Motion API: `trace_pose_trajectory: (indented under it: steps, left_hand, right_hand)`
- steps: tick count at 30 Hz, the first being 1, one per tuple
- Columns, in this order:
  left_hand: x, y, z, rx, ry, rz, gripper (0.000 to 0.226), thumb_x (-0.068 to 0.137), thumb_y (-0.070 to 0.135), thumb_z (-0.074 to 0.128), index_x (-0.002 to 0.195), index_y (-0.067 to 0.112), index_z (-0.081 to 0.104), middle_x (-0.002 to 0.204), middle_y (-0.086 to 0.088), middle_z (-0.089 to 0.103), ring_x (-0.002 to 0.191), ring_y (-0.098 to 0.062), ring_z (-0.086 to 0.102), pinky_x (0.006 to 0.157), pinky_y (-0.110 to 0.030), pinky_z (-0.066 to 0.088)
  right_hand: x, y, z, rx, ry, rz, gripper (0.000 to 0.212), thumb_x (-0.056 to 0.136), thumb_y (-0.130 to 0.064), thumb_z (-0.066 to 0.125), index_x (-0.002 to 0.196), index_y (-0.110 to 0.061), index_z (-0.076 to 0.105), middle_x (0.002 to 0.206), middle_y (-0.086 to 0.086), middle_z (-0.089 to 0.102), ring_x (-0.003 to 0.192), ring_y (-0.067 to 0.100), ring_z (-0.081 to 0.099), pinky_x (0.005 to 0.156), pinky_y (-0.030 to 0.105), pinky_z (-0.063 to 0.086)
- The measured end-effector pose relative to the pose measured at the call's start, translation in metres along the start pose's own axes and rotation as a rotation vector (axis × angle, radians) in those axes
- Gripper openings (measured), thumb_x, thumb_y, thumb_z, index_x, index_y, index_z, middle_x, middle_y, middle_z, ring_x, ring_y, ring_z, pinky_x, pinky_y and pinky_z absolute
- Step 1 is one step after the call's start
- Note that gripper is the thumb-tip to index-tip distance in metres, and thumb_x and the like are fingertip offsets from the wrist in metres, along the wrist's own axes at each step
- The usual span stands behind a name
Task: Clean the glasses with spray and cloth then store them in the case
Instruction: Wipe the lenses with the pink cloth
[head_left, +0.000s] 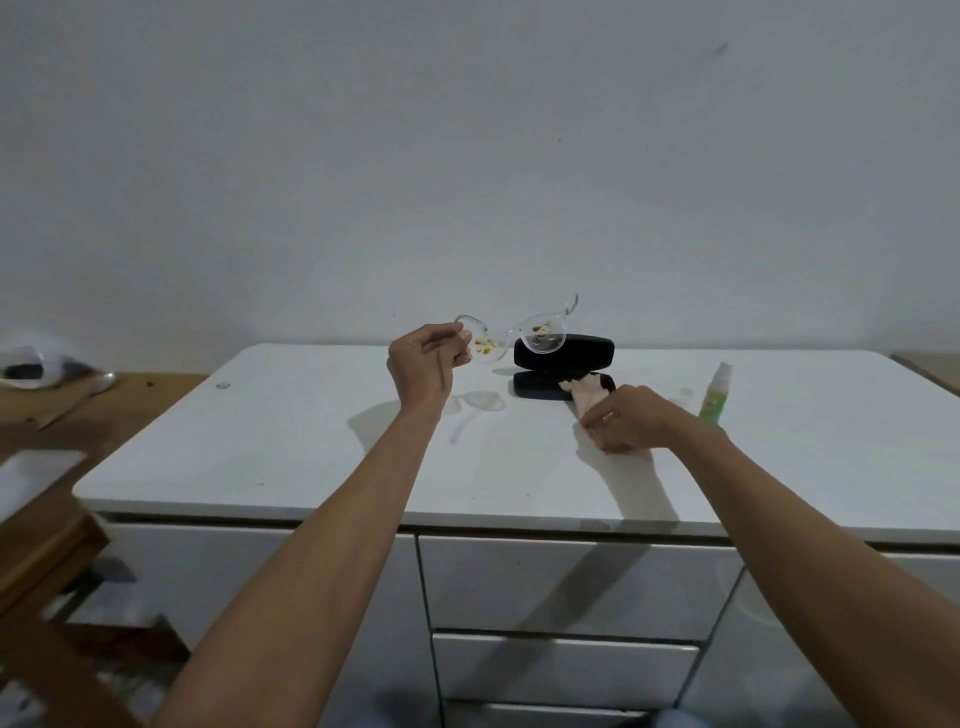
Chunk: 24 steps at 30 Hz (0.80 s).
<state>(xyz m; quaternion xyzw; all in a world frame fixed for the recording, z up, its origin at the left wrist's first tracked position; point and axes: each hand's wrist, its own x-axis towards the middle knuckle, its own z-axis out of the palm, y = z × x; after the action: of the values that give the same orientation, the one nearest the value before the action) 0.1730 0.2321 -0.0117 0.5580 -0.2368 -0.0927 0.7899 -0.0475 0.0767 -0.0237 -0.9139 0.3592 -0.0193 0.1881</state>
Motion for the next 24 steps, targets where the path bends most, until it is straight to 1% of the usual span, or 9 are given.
trace_pose_trajectory:
  steps: [3,5,8,10,13,16,19,21,24]
  left_hand:
    - [-0.001,0.001,0.0,-0.006,-0.001,-0.001,0.014,0.079,-0.003,0.08,0.092,-0.004,0.076,0.079,-0.016,0.075,0.067,-0.023,0.07,0.072,-0.035,0.063]
    - [-0.002,0.002,-0.001,-0.006,-0.001,-0.004,0.013,0.079,-0.003,0.08,0.092,-0.003,0.077,0.078,-0.015,0.075,0.067,-0.022,0.07,0.074,-0.036,0.063]
    - [-0.003,0.004,-0.004,-0.002,0.013,-0.004,0.014,0.079,-0.002,0.08,0.093,-0.003,0.077,0.079,-0.015,0.075,0.065,-0.021,0.07,0.075,-0.038,0.064]
    - [-0.004,0.007,-0.007,0.004,0.03,0.003,0.015,0.079,-0.002,0.08,0.094,-0.004,0.077,0.08,-0.017,0.075,0.064,-0.02,0.069,0.075,-0.037,0.064]
    - [-0.002,0.012,-0.016,0.029,0.065,0.022,0.014,0.079,-0.001,0.081,0.092,-0.002,0.078,0.077,-0.014,0.076,0.062,-0.019,0.07,0.074,-0.037,0.064]
    - [-0.001,0.017,-0.025,0.051,0.096,0.041,0.014,0.079,-0.001,0.081,0.092,-0.001,0.078,0.073,-0.01,0.076,0.06,-0.017,0.071,0.071,-0.033,0.063]
    - [-0.001,0.021,-0.032,0.069,0.113,0.056,0.013,0.079,-0.001,0.081,0.092,-0.001,0.077,0.074,-0.008,0.075,0.059,-0.015,0.07,0.067,-0.028,0.062]
    - [-0.002,0.024,-0.035,0.082,0.117,0.06,0.013,0.08,-0.001,0.08,0.093,-0.001,0.077,0.075,-0.01,0.075,0.058,-0.014,0.07,0.067,-0.026,0.062]
    - [-0.004,0.027,-0.037,0.1,0.113,0.054,0.013,0.08,-0.001,0.08,0.093,-0.001,0.077,0.074,-0.009,0.076,0.057,-0.016,0.07,0.07,-0.028,0.063]
  right_hand:
    - [0.001,0.001,0.0,0.087,0.015,0.012,0.03,0.086,-0.003,0.072,0.11,-0.02,0.081,0.089,0.001,0.074,0.069,0.012,0.063,0.063,0.018,0.05]
    - [0.003,0.001,0.009,0.1,0.115,0.0,0.023,0.086,-0.003,0.075,0.102,-0.016,0.084,0.082,0.003,0.078,0.056,0.009,0.062,0.064,0.022,0.057]
    - [0.001,-0.002,0.023,0.08,0.229,-0.064,0.015,0.089,-0.004,0.072,0.093,-0.012,0.084,0.079,0.004,0.076,0.058,0.016,0.067,0.067,0.029,0.06]
    - [-0.002,-0.008,0.028,0.176,0.263,-0.079,0.016,0.091,-0.004,0.069,0.083,-0.01,0.081,0.074,0.004,0.075,0.055,0.014,0.069,0.066,0.029,0.059]
    - [-0.003,-0.027,0.029,0.584,0.328,-0.043,0.016,0.091,-0.008,0.071,0.077,-0.008,0.076,0.069,0.005,0.074,0.053,0.008,0.067,0.054,0.024,0.052]
    - [0.0,-0.052,0.023,1.119,0.385,-0.009,0.012,0.093,-0.014,0.072,0.085,-0.006,0.076,0.077,0.007,0.072,0.064,0.016,0.063,0.061,0.028,0.05]
    - [0.003,-0.08,0.013,1.441,0.434,-0.015,0.013,0.092,-0.018,0.074,0.098,-0.006,0.074,0.087,0.009,0.07,0.074,0.018,0.065,0.066,0.031,0.054]
    - [0.004,-0.099,0.008,1.501,0.506,-0.033,0.014,0.092,-0.021,0.076,0.101,-0.011,0.074,0.089,0.005,0.07,0.078,0.017,0.068,0.069,0.029,0.058]
    - [0.006,-0.121,0.009,1.465,0.635,-0.08,0.007,0.089,-0.022,0.079,0.091,-0.016,0.078,0.075,0.007,0.07,0.068,0.02,0.065,0.074,0.037,0.059]
